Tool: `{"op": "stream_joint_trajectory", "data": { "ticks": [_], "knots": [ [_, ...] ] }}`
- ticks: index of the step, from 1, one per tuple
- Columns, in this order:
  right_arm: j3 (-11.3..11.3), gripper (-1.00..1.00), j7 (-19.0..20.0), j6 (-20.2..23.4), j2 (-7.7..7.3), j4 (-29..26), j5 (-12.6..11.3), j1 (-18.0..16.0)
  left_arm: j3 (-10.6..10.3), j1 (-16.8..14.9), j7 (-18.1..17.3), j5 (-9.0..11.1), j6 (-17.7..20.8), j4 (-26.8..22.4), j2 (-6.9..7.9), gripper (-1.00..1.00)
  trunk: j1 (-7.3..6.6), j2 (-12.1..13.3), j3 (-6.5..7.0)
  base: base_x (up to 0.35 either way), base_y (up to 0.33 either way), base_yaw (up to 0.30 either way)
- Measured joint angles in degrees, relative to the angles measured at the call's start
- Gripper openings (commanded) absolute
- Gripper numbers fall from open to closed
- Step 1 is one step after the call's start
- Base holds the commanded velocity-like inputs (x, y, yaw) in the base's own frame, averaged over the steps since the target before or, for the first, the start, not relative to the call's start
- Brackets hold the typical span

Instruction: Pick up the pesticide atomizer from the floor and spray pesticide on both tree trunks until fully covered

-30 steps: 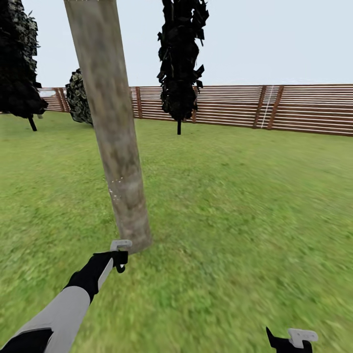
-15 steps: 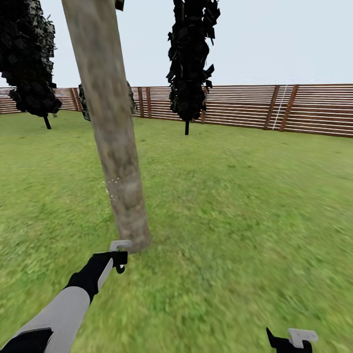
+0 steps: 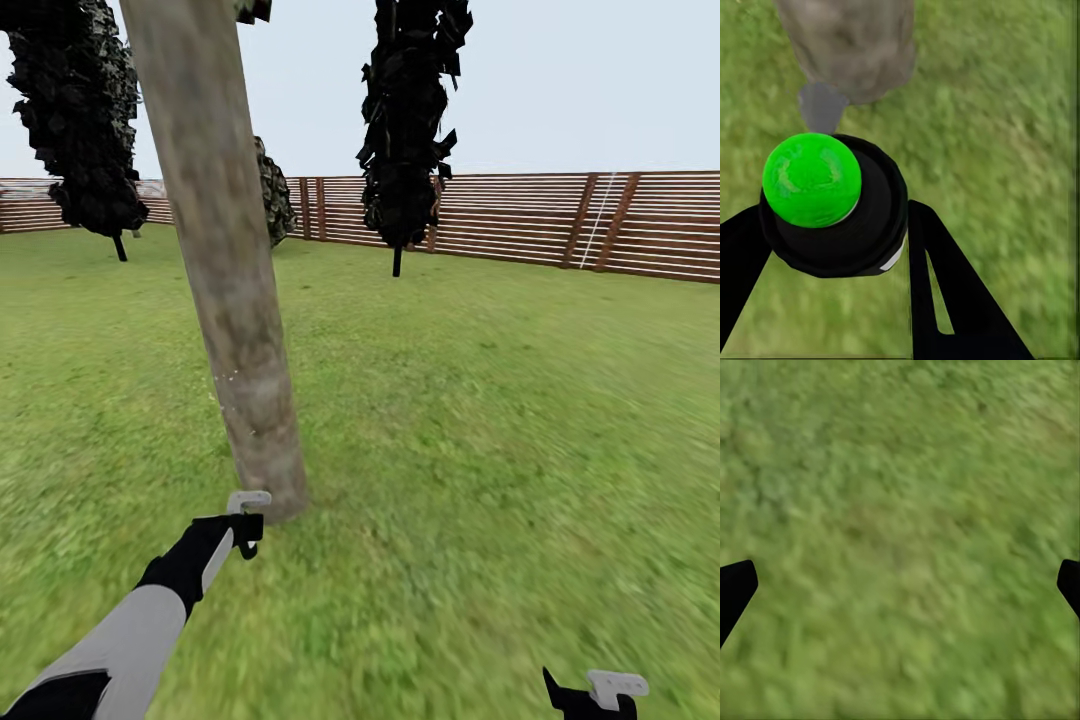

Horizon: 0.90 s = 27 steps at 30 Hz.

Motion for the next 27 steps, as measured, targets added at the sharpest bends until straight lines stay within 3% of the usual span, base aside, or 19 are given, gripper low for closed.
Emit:
{"op": "stream_joint_trajectory", "data": {
  "ticks": [2,6,12,19,22,27],
  "knots": [
    [0.03,1.0,0.0,0.0,0.0,0.0,-0.01,0.0,0.0,0.0,-0.02,0.11,-0.16,1.22,-0.16,-1.0,0.0,0.0,0.0,0.0,-0.001,0.0],
    [0.01,1.0,0.0,0.0,0.0,0.0,0.06,0.0,-0.1,-0.16,0.22,-0.06,-2.52,1.36,-2.47,-1.0,0.0,0.0,0.0,0.0,0.0,0.0],
    [0.04,1.0,0.0,0.0,0.0,0.0,0.07,0.0,-0.22,-0.35,9.74,-0.08,-3.41,-1.22,-2.79,-1.0,0.0,0.0,0.0,0.0,0.0,0.0],
    [0.04,1.0,0.0,0.0,0.0,0.0,0.07,0.0,-0.04,0.0,10.63,-0.12,-3.64,-0.31,-2.1,-1.0,0.0,0.0,0.0,0.0,0.0,0.0],
    [0.04,1.0,0.0,0.0,0.0,0.0,0.07,0.0,0.03,2.27,10.64,-0.18,-3.74,-0.39,-1.77,-1.0,0.0,0.0,0.0,0.02,0.0,0.0],
    [0.04,1.0,0.0,0.0,0.0,0.0,0.07,0.0,0.01,3.35,10.7,-0.18,-3.67,0.0,-1.73,-1.0,0.0,0.0,0.0,0.275,0.0,0.0]
  ]
}}
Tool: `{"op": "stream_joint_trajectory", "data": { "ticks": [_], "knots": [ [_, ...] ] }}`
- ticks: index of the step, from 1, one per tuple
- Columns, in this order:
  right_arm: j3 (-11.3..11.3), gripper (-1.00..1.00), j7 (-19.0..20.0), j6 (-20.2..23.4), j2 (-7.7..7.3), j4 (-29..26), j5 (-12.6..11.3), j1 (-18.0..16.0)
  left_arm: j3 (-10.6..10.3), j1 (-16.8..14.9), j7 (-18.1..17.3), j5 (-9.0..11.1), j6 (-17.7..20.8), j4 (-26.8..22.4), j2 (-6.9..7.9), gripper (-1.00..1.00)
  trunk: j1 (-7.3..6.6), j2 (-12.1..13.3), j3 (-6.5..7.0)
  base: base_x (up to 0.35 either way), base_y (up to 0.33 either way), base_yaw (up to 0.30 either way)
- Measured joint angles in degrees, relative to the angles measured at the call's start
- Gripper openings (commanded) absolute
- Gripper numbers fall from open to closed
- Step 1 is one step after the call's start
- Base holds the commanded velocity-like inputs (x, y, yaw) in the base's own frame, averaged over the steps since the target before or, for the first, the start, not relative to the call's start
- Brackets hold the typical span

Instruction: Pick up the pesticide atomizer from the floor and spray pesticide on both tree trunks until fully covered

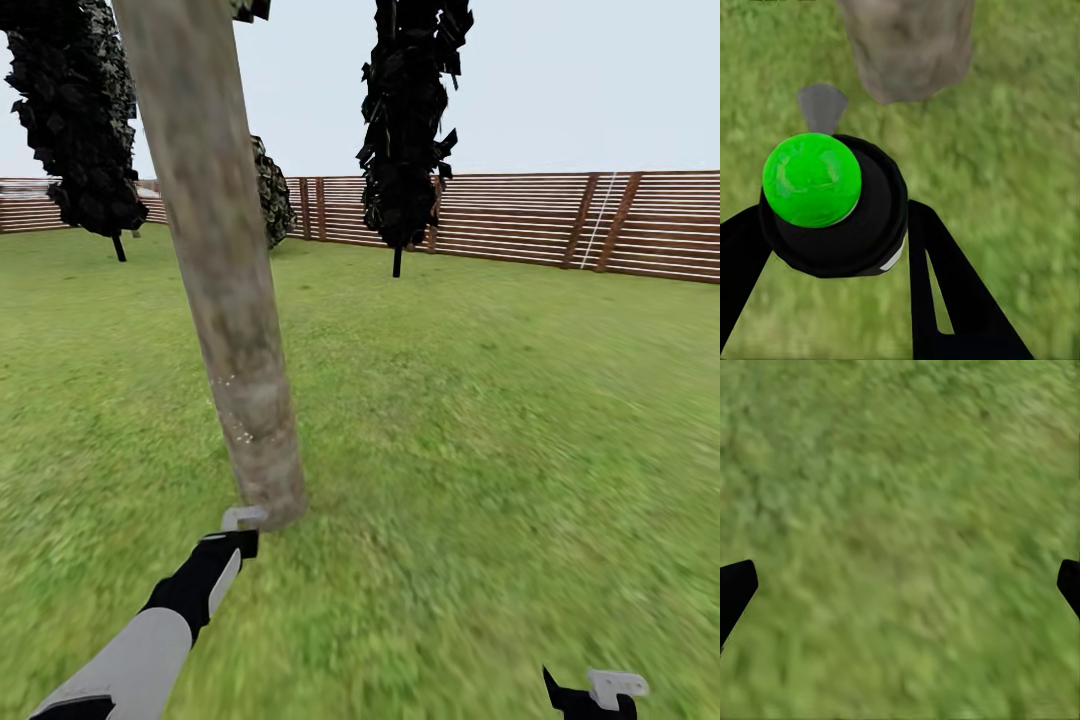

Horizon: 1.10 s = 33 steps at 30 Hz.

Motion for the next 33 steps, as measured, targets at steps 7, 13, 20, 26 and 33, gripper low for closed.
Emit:
{"op": "stream_joint_trajectory", "data": {
  "ticks": [7,13,20,26,33],
  "knots": [
    [0.0,1.0,0.0,0.0,0.0,0.01,0.0,0.0,-0.01,0.17,0.02,0.25,0.0,0.0,-0.45,-1.0,0.0,0.0,0.0,0.267,0.0,0.0],
    [-0.01,1.0,0.0,0.0,0.0,0.01,0.0,0.0,-0.33,0.17,0.0,0.51,0.03,-0.2,-2.5,-1.0,0.0,0.0,0.0,0.007,0.0,0.0],
    [0.0,1.0,0.0,0.0,0.0,0.05,0.0,0.0,-0.33,0.24,-0.12,-0.03,0.14,1.2,-3.16,-1.0,0.0,0.0,0.0,0.0,0.0,0.0],
    [0.0,1.0,0.0,0.0,0.0,0.05,0.0,0.0,-0.25,0.25,-0.47,-0.61,0.8,5.57,-0.88,-1.0,0.0,0.0,0.0,0.0,0.0,0.0],
    [0.0,1.0,0.0,0.0,0.0,0.05,0.0,0.0,-0.59,-0.63,-0.42,-0.37,7.71,4.8,1.68,-1.0,0.0,0.0,0.0,0.0,0.0,0.0]
  ]
}}
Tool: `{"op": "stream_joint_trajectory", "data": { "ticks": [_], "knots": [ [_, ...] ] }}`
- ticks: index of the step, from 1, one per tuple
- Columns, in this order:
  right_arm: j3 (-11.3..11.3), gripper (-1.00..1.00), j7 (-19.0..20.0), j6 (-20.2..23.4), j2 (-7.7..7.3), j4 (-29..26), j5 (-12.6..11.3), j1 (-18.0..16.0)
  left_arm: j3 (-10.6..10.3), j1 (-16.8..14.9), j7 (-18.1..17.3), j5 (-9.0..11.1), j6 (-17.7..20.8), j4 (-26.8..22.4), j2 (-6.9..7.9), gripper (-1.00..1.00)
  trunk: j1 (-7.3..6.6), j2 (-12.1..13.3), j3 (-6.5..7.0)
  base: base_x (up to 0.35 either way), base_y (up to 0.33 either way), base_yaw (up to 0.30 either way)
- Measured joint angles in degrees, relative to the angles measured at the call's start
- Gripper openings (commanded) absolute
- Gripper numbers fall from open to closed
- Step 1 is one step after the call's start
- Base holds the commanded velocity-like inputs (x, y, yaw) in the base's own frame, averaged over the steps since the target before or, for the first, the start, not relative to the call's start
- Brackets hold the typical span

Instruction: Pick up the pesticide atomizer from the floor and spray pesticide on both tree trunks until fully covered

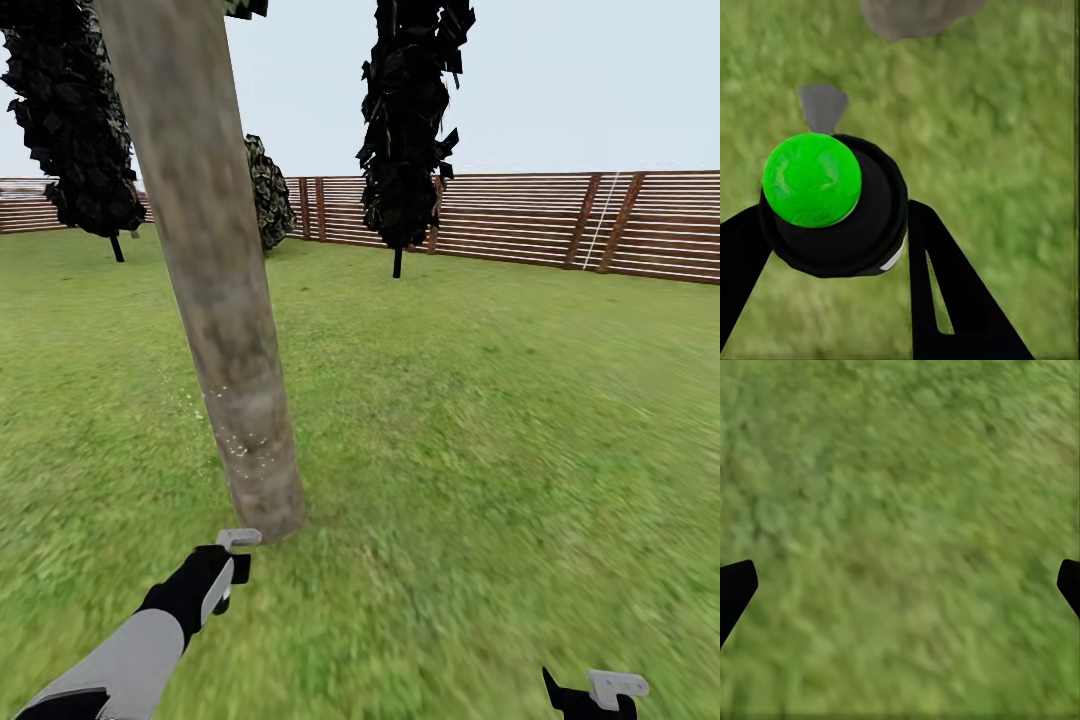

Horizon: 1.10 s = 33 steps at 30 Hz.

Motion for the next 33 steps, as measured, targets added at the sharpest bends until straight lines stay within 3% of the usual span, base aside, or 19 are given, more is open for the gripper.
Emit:
{"op": "stream_joint_trajectory", "data": {
  "ticks": [5,9,19,25,33],
  "knots": [
    [0.0,1.0,0.0,0.0,0.0,0.03,0.0,0.0,0.07,-0.16,-0.18,0.32,3.05,-0.38,-2.37,-1.0,0.0,0.0,0.0,0.0,0.0,0.0],
    [0.0,1.0,0.0,0.0,0.0,-0.02,0.0,0.0,0.05,-0.14,-0.24,0.11,3.18,-0.4,-2.79,-1.0,0.0,0.0,0.0,0.0,0.0,0.0],
    [0.0,1.0,0.0,0.0,0.0,0.04,0.0,0.0,-0.28,0.87,-0.52,-0.47,2.63,0.41,1.24,-1.0,0.0,0.0,0.0,0.0,0.0,0.0],
    [0.0,1.0,0.0,0.0,0.0,0.03,0.0,0.0,-0.31,0.88,-0.44,-0.07,2.25,-0.18,0.92,-1.0,0.0,0.0,0.0,0.0,-0.015,0.0],
    [0.0,1.0,0.0,0.0,0.0,0.02,0.0,0.0,0.05,0.75,0.07,0.01,2.13,-0.48,0.44,-1.0,0.0,0.0,0.0,0.0,-0.242,0.081]
  ]
}}
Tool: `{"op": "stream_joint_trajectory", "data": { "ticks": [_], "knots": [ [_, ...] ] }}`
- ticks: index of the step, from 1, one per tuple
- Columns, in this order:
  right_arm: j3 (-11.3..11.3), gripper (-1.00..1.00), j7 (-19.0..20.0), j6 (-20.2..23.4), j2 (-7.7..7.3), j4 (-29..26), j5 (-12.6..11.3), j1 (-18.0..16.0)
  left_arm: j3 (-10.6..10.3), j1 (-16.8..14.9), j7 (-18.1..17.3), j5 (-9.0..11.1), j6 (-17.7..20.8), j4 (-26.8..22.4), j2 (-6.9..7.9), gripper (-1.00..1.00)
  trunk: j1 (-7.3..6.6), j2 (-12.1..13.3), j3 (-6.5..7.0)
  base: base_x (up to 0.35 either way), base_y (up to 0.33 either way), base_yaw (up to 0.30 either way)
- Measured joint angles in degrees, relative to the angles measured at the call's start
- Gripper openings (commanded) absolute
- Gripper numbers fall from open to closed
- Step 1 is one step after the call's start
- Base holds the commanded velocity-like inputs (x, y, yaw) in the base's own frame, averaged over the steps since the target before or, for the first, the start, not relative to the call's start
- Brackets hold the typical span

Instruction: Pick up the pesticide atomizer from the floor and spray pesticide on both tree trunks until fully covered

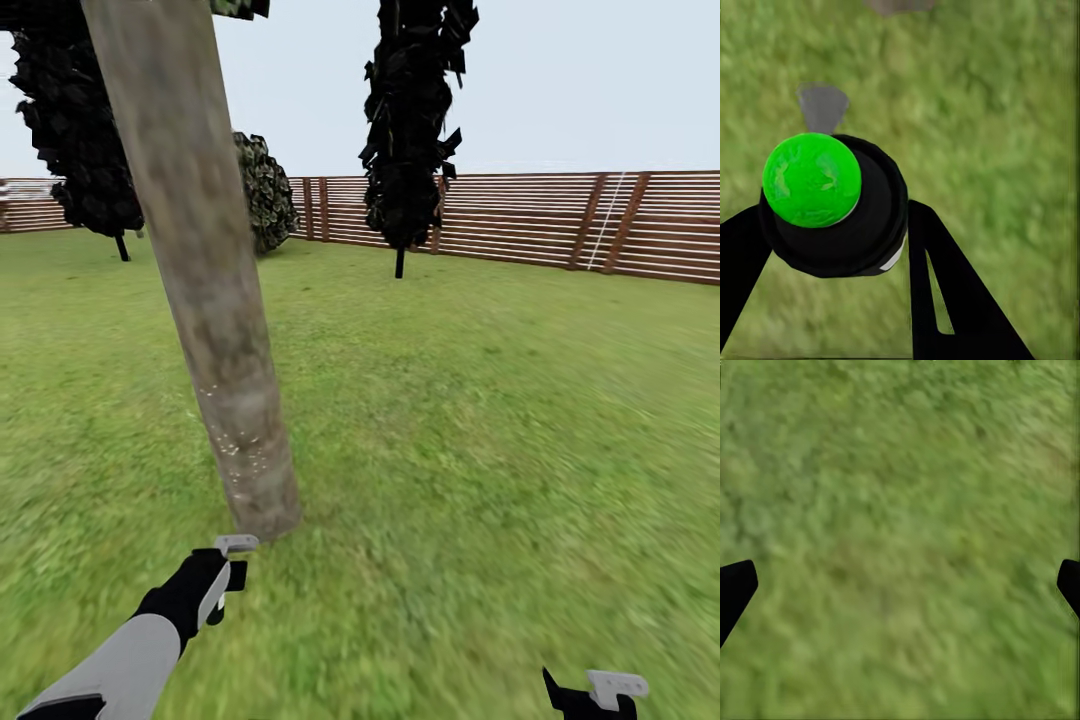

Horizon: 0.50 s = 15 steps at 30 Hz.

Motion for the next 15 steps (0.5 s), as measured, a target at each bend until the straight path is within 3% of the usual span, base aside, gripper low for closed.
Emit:
{"op": "stream_joint_trajectory", "data": {
  "ticks": [11,15],
  "knots": [
    [0.0,1.0,0.0,0.0,0.0,0.02,0.0,0.0,0.01,-0.22,0.18,0.03,0.02,-0.02,-0.28,-1.0,0.0,0.0,0.0,0.0,-0.271,0.274],
    [0.0,1.0,0.0,0.0,0.0,0.02,0.0,0.0,0.02,-0.5,0.17,0.13,0.07,-0.01,-1.41,-1.0,0.0,0.0,0.0,0.0,-0.271,0.268]
  ]
}}
